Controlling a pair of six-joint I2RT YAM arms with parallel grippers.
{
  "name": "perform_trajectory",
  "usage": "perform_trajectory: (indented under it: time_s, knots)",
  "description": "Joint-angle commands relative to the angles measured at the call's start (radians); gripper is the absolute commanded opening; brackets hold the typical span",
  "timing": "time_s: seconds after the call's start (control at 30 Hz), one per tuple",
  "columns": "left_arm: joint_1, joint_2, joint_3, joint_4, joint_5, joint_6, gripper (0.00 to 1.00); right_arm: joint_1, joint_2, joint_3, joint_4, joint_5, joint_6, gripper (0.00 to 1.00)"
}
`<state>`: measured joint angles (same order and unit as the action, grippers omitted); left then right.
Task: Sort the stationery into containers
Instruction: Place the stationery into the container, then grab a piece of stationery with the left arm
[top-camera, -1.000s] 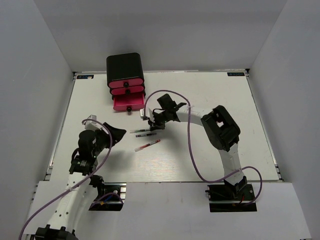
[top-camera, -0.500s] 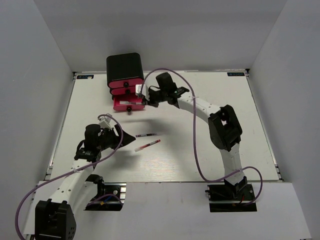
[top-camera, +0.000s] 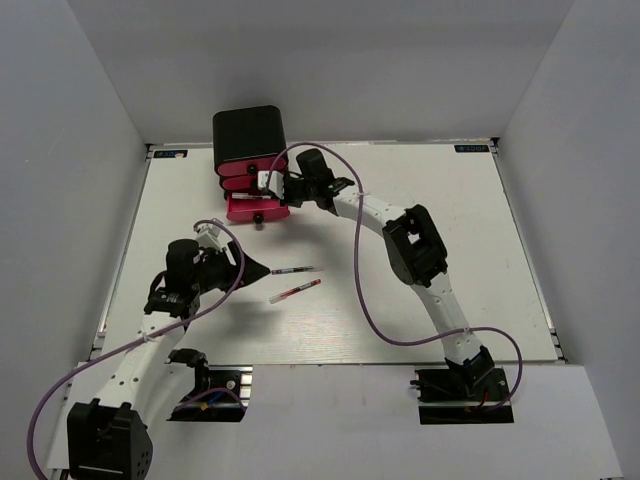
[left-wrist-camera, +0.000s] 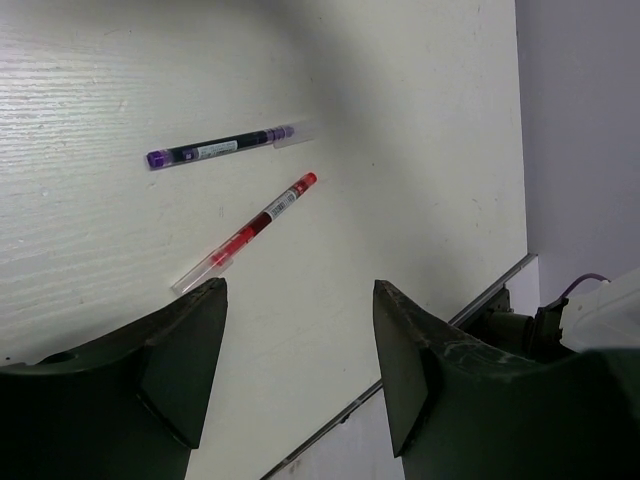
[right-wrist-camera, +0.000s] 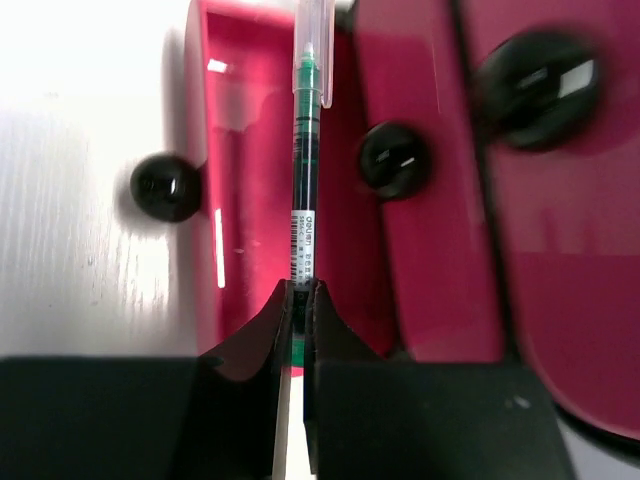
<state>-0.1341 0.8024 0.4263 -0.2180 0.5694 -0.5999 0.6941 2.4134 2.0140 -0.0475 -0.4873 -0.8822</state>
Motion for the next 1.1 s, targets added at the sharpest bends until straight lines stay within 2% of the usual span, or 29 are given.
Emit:
perform_trajectory:
  time_s: [0.0, 0.17, 0.2, 0.3, 0.37, 0.53, 0.6, 0.7, 0.73, 0.8, 0.83, 0.9, 0.97, 1.07]
  knots:
    - [-0.004, 0.011, 0.045, -0.047, 0.014, 0.025, 0.7, 0.001, -0.02, 0.016, 0.087, 0.0, -0.024, 0.0]
    - [-0.004, 0.043, 0.054, -0.038, 0.014, 0.034, 0.71, 0.005, -0.016, -0.02, 0.097, -0.013, -0.049, 0.0]
    - [-0.004, 0.059, 0.063, -0.038, 0.014, 0.034, 0.71, 0.005, -0.016, -0.024, 0.098, -0.011, -0.049, 0.17]
    - [-0.004, 0.116, 0.106, -0.061, 0.027, 0.077, 0.77, 0.004, -0.025, -0.05, 0.118, -0.019, -0.061, 0.41]
    - [-0.015, 0.158, 0.141, -0.084, 0.037, 0.098, 0.78, -0.002, -0.037, -0.061, 0.117, -0.037, -0.058, 0.45]
    - [-0.048, 0.243, 0.213, -0.095, 0.055, 0.144, 0.79, -0.019, -0.097, -0.064, 0.106, -0.092, 0.024, 0.45]
    - [-0.076, 0.271, 0.245, -0.095, 0.055, 0.153, 0.79, -0.048, -0.154, -0.096, 0.104, -0.125, 0.109, 0.42]
    - [-0.125, 0.331, 0.288, -0.104, 0.055, 0.184, 0.77, -0.085, -0.259, -0.164, 0.112, -0.158, 0.213, 0.28]
    - [-0.14, 0.352, 0.304, -0.118, 0.055, 0.215, 0.74, -0.097, -0.293, -0.203, 0.112, -0.166, 0.229, 0.2]
    - [-0.192, 0.427, 0.35, -0.158, 0.026, 0.248, 0.69, -0.152, -0.359, -0.273, 0.101, -0.188, 0.288, 0.14]
    - [-0.211, 0.455, 0.383, -0.171, 0.015, 0.28, 0.63, -0.162, -0.375, -0.34, 0.095, -0.203, 0.308, 0.11]
    - [-0.275, 0.548, 0.454, -0.233, -0.073, 0.325, 0.57, -0.221, -0.437, -0.418, 0.083, -0.224, 0.331, 0.11]
    - [-0.309, 0.605, 0.503, -0.27, -0.19, 0.353, 0.56, -0.263, -0.503, -0.504, 0.084, -0.241, 0.338, 0.11]
    - [-0.358, 0.707, 0.601, -0.32, -0.317, 0.414, 0.55, -0.312, -0.578, -0.619, 0.074, -0.254, 0.327, 0.19]
